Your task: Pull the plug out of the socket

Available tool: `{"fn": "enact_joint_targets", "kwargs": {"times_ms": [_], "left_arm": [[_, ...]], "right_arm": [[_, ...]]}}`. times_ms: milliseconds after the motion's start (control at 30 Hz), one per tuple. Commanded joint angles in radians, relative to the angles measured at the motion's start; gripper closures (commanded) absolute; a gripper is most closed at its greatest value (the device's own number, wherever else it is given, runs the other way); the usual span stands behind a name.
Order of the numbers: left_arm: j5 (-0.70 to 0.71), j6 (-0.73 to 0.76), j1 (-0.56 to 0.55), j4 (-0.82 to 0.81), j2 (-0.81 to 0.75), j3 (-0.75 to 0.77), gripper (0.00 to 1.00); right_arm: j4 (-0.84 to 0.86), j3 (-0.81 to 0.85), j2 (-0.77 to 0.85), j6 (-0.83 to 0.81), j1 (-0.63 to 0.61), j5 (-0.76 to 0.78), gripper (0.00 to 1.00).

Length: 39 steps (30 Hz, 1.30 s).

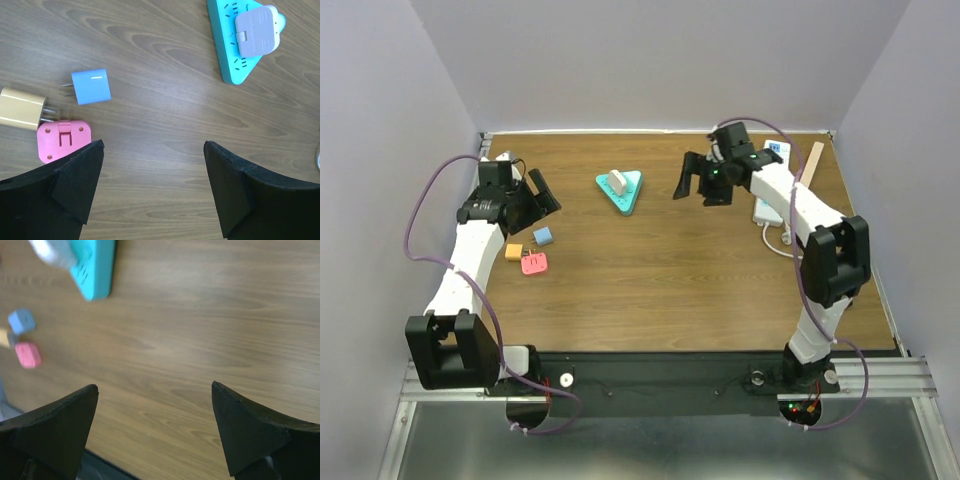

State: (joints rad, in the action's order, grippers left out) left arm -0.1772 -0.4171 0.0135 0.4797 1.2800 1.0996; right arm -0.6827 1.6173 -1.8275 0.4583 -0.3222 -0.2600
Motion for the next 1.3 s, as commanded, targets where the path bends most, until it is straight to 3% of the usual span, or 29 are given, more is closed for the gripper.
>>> {"fn": "enact_joint_targets", "kwargs": {"times_ms": [0, 233, 400, 667, 800, 967, 1267], "left_arm": [[-0.050, -0.003, -0.012, -0.059, 0.021, 0.068, 0.08], [-0.044, -0.069, -0.147, -0.098, 0.198, 0.233, 0.07], [0.025, -0.124, -0.250, -0.078, 0.442, 0.486, 0.07], [0.159, -0.183, -0.334, 0.111, 0.853, 0.966, 0.02], [0.170, -0.206, -0.346, 0.143, 0.927, 1.033, 0.01], [0.235, -0.224, -0.348, 0.158, 0.940, 0.999, 0.01], [0.186, -0.230, -0.353, 0.151, 0.993, 0.962, 0.01]], "right_arm": [[0.063, 0.110, -0.062, -0.067, -0.052, -0.081, 0.02], [0.061, 0.199, -0.167, -0.086, -0.107, -0.073, 0.02], [0.064, 0.147, -0.148, -0.084, -0.127, -0.041, 0.01], [0.066, -0.039, -0.035, -0.081, -0.169, 0.025, 0.00], [0.074, -0.103, -0.003, -0.063, -0.170, 0.045, 0.00], [0.080, -0.135, 0.004, -0.050, -0.169, 0.048, 0.00], [0.095, -0.125, -0.023, -0.033, -0.169, 0.044, 0.00]]}}
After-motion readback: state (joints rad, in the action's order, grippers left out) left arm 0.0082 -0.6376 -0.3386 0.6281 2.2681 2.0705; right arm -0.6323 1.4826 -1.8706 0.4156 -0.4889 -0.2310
